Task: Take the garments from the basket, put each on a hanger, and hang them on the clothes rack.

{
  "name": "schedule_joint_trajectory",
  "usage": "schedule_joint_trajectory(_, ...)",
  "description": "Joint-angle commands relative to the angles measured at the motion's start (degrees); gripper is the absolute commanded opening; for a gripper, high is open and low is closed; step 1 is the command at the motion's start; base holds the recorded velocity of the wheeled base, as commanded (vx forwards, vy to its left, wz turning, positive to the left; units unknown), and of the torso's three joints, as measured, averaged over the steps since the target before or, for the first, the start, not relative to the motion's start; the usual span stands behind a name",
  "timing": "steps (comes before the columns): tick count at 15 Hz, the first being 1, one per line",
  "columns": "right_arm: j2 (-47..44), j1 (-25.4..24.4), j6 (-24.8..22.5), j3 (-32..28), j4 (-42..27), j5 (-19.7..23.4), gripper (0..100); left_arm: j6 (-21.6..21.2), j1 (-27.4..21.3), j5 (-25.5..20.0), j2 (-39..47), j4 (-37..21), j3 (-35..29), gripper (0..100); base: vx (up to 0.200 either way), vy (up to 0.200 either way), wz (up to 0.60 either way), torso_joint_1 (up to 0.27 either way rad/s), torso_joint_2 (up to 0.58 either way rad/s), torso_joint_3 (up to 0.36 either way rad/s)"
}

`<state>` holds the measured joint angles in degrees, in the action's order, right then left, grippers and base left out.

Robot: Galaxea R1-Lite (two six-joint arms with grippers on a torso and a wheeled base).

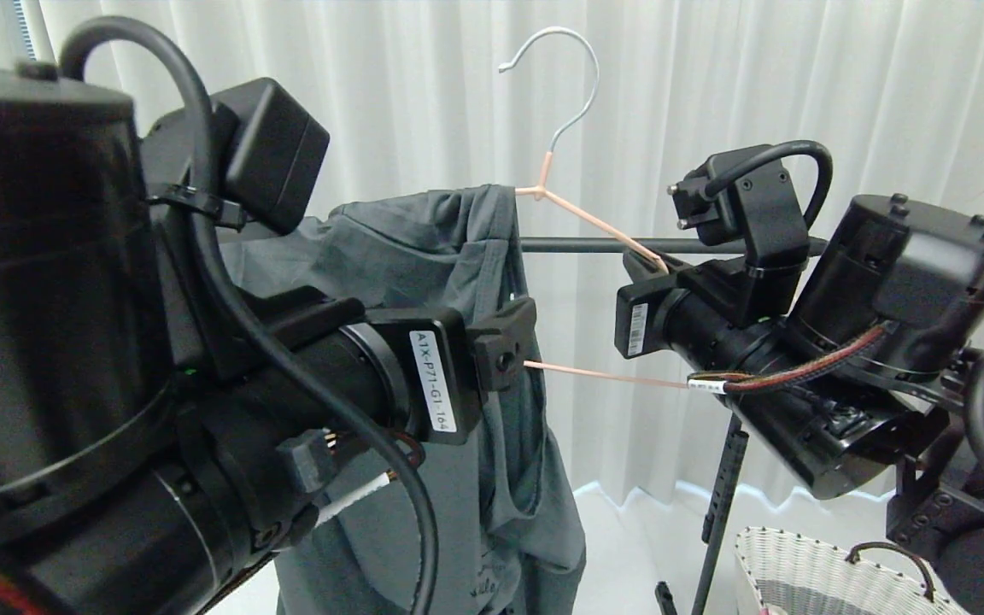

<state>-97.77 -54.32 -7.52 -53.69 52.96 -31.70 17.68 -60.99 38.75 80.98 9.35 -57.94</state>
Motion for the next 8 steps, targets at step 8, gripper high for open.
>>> schedule_joint_trajectory(8, 5.3, 4.0, -2.8, 6.1, 0.4, 5.9, 0, -11.3, 0.0, -1.5, -8.5, 0.1, 2.7, 100, 0.0, 0.0, 0.0, 0.0, 0.0, 0.0)
